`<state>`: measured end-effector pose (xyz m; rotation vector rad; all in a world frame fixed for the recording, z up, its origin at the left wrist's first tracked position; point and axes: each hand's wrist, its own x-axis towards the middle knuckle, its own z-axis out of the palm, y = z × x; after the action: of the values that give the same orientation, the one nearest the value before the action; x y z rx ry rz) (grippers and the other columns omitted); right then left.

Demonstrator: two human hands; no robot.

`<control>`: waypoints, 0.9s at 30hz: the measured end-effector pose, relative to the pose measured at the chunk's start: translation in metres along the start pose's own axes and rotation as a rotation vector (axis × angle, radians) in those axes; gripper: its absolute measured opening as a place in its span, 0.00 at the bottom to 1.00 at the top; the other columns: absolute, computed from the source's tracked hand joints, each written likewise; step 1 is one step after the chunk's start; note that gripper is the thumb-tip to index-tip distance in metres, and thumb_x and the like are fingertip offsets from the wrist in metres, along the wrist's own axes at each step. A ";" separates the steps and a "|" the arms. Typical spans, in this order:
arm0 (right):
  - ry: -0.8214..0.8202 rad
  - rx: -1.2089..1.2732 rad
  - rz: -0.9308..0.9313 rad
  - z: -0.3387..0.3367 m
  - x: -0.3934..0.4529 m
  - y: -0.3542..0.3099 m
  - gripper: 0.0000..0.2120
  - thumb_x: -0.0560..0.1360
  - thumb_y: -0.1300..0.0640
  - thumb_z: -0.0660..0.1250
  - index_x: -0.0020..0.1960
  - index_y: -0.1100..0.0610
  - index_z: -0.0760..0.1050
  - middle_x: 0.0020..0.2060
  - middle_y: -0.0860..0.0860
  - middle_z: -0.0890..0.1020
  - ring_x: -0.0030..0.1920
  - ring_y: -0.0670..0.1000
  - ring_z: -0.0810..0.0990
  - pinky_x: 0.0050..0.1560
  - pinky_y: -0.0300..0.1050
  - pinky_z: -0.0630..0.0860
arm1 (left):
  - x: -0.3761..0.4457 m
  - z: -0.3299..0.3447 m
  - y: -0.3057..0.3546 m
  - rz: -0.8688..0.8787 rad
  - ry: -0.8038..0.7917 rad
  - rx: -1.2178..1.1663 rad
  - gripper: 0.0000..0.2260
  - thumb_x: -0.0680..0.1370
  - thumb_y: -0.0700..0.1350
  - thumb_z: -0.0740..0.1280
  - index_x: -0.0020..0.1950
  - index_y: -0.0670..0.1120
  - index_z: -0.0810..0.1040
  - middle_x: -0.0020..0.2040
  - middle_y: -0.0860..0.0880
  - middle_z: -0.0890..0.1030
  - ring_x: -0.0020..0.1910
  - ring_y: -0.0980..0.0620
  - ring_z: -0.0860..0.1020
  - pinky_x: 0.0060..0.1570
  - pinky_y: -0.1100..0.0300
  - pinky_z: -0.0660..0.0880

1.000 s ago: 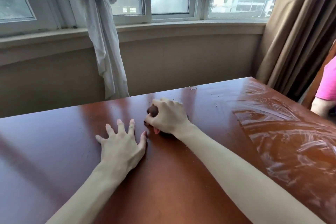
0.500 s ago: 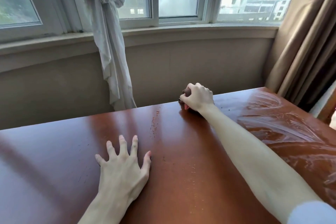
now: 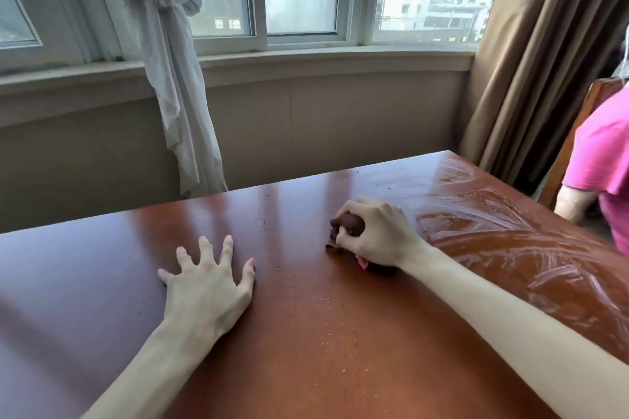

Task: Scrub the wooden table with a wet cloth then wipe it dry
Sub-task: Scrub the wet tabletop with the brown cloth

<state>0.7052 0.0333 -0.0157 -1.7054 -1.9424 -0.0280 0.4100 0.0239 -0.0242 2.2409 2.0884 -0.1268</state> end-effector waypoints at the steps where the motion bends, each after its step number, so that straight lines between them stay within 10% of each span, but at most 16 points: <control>1: 0.016 -0.020 0.037 0.003 0.014 0.006 0.12 0.68 0.41 0.66 0.49 0.41 0.81 0.44 0.42 0.81 0.44 0.49 0.81 0.47 0.46 0.77 | 0.001 0.001 0.000 0.002 0.003 0.002 0.33 0.80 0.67 0.41 0.83 0.56 0.46 0.82 0.45 0.51 0.79 0.35 0.53 0.71 0.32 0.59; 14: 0.089 -0.125 0.361 0.049 0.189 0.078 0.10 0.67 0.42 0.69 0.44 0.46 0.79 0.45 0.48 0.83 0.50 0.59 0.82 0.48 0.47 0.69 | 0.010 0.011 -0.001 -0.042 0.024 0.085 0.36 0.74 0.67 0.30 0.82 0.58 0.39 0.83 0.49 0.48 0.80 0.38 0.53 0.72 0.38 0.61; 27: -0.019 -0.136 0.185 -0.009 -0.011 -0.008 0.16 0.68 0.36 0.66 0.48 0.45 0.78 0.42 0.44 0.78 0.44 0.52 0.80 0.45 0.46 0.75 | 0.003 -0.003 0.003 -0.024 -0.012 0.033 0.32 0.81 0.65 0.43 0.83 0.54 0.50 0.81 0.43 0.54 0.77 0.33 0.57 0.68 0.31 0.63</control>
<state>0.7021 0.0190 -0.0101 -1.9755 -1.8242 -0.0771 0.4128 0.0271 -0.0212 2.2277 2.1237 -0.1772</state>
